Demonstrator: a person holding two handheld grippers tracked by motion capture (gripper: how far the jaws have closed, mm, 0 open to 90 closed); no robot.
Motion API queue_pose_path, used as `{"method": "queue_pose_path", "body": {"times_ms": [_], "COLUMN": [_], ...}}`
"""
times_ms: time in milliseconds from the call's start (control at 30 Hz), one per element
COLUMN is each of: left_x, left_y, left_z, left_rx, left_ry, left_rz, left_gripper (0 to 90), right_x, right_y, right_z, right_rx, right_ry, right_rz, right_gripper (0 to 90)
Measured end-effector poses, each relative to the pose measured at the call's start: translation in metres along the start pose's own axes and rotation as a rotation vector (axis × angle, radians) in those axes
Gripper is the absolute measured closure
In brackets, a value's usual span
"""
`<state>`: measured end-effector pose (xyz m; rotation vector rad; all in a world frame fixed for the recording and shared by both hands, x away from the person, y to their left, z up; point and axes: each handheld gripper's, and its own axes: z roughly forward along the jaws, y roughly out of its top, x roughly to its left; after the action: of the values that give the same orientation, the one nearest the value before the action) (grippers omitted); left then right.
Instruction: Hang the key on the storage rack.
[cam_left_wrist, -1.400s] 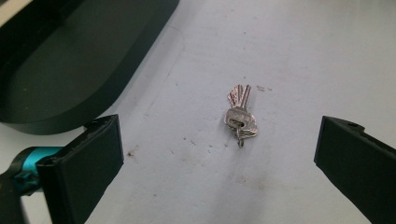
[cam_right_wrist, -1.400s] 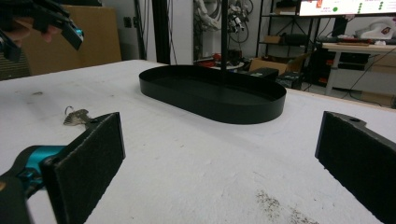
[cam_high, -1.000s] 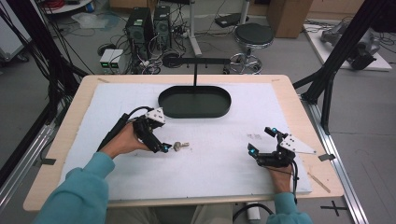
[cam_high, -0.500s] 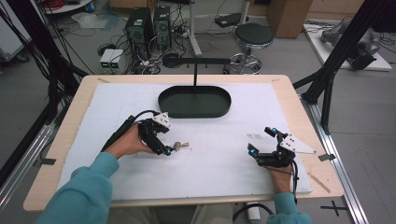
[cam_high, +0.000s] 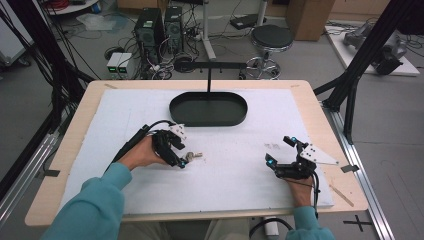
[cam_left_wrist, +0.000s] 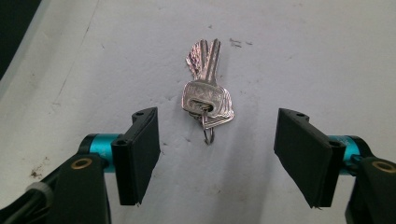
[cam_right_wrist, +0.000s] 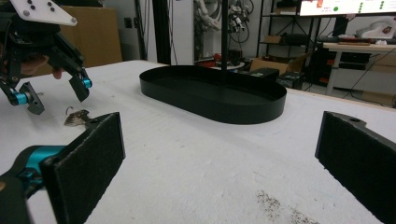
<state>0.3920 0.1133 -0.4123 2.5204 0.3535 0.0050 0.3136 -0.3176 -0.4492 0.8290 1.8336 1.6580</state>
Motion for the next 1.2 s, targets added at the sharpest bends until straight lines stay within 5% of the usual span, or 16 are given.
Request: {"method": "queue_pose_path", "body": {"times_ms": [533,1200], "left_x": [-0.0011,-0.0015], "left_y": [0.0046,0.0053], "left_z": [0.0016,0.0042], "left_rx": [0.043,0.072], "left_ry": [0.017,0.038], "left_rz": [0.0,-0.001], "left_gripper": [62.3,79.0], "right_x": [0.0005,0.0], "right_y": [0.0,0.0], "right_z": [-0.0001,0.0], "right_rx": [0.003,0.0], "right_ry": [-0.001,0.001], "right_rz": [0.0,0.0], "right_gripper": [0.6,0.6]}}
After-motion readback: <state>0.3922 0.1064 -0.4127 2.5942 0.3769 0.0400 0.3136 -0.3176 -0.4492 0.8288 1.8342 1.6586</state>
